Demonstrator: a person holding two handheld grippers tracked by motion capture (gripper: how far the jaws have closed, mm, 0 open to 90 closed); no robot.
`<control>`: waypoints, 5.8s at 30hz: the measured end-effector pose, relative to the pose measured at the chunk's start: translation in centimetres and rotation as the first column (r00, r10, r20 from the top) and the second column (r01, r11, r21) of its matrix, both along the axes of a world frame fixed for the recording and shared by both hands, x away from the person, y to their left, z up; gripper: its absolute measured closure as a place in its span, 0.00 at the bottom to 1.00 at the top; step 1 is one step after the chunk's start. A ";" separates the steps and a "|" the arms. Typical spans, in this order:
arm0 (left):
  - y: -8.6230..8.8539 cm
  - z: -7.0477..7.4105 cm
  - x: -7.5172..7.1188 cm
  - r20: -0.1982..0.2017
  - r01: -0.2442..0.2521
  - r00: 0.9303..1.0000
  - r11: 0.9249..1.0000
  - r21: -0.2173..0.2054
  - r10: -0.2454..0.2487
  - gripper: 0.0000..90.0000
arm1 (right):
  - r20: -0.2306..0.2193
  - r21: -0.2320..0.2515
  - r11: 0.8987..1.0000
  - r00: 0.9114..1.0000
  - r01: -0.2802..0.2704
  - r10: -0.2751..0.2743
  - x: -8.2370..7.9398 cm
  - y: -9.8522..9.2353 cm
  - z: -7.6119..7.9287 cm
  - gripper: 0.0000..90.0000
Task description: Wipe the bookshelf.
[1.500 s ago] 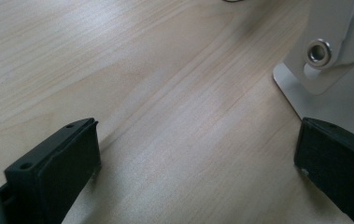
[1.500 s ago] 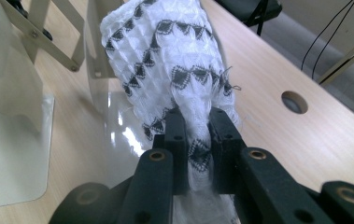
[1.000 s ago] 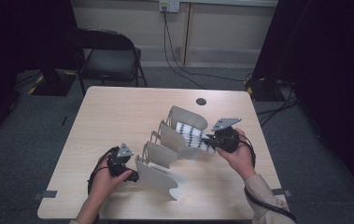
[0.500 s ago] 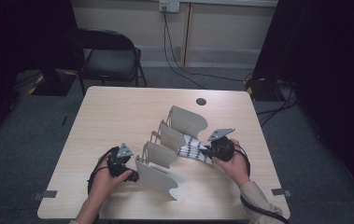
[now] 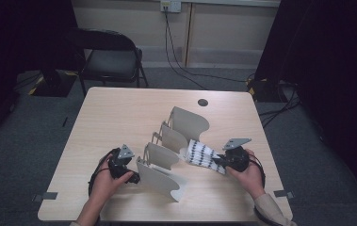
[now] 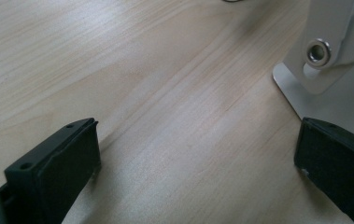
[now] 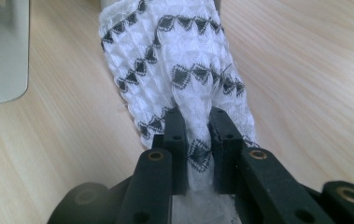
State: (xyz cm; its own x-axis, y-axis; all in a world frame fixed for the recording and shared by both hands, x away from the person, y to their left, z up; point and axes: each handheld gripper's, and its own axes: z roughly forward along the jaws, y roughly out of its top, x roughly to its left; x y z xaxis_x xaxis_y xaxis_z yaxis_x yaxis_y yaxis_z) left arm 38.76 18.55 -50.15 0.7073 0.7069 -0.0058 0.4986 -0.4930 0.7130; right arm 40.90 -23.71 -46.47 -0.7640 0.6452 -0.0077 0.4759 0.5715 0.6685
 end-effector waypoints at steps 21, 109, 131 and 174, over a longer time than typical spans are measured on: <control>0.0 0.0 0.0 0.000 0.003 1.000 1.000 -0.001 -0.003 0.00 | 0.043 0.001 0.997 0.996 0.083 -0.083 -2.1 -4.1 1.9 0.63; 0.0 0.0 0.1 0.001 0.020 1.000 1.000 0.001 -0.020 0.00 | 0.065 0.107 0.994 0.997 0.036 -0.043 5.4 6.0 7.0 0.96; -0.1 0.0 0.0 0.000 0.021 1.000 1.000 0.003 -0.021 0.00 | 0.098 0.096 0.994 0.994 0.045 -0.054 1.0 5.3 7.0 0.99; -0.1 0.0 0.0 0.000 0.022 1.000 1.000 0.003 -0.022 0.00 | 0.053 -0.024 0.980 0.979 0.196 -0.195 -1.0 -4.4 0.2 0.51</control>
